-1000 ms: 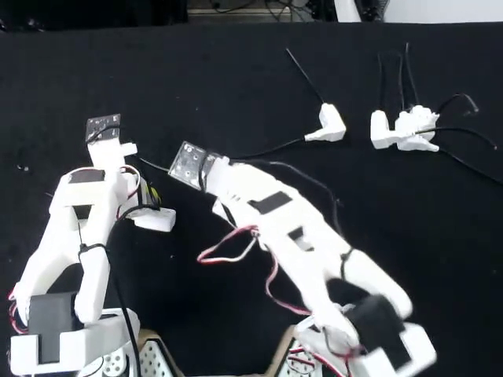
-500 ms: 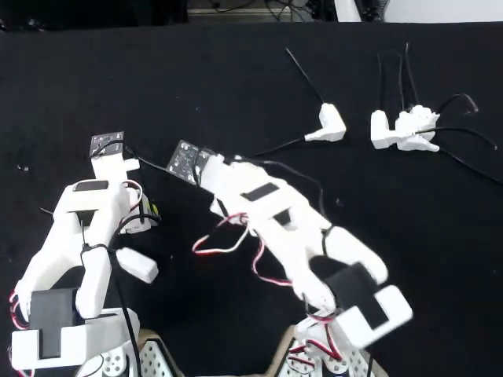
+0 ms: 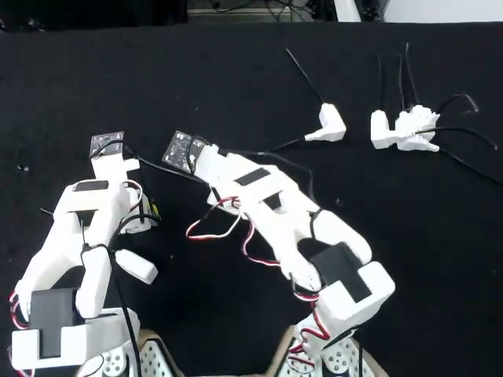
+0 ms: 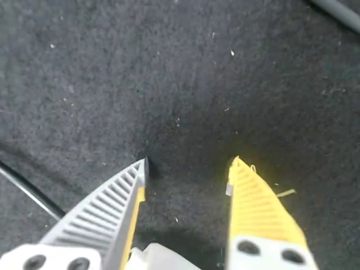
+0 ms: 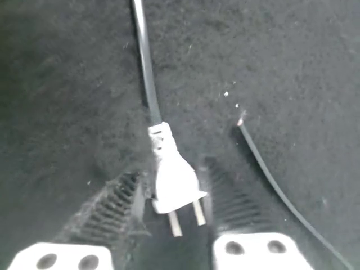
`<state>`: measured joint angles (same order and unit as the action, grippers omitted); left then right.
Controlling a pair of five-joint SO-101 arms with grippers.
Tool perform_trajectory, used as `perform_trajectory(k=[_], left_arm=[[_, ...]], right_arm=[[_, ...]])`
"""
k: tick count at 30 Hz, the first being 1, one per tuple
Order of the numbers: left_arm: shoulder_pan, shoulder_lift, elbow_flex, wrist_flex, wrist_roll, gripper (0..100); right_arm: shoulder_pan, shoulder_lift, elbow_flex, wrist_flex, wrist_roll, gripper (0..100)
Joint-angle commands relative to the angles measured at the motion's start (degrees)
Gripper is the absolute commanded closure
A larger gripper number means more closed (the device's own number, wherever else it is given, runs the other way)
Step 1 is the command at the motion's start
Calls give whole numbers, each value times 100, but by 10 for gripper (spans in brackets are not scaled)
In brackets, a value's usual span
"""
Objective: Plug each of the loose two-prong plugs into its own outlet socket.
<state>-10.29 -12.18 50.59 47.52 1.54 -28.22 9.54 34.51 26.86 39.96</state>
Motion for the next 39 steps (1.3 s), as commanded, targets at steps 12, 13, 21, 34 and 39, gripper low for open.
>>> perform_trajectory(k=[12,13,21,34,39], left_arm=[[22,-18,-101,-105,44,770],[22,-9,-66,-193,44,770],[22,-9,-48,-290,44,770],[13,0,-31,-273,9,770],[13,0,22,-299,9,770]], right_arm=[[97,-2053,374,1609,-62,988],[105,-2237,479,1679,-62,988],[431,-3037,1174,2084,-18,986],[1635,-1253,1086,70,1002,885],[1609,-1015,1007,158,1125,885]])
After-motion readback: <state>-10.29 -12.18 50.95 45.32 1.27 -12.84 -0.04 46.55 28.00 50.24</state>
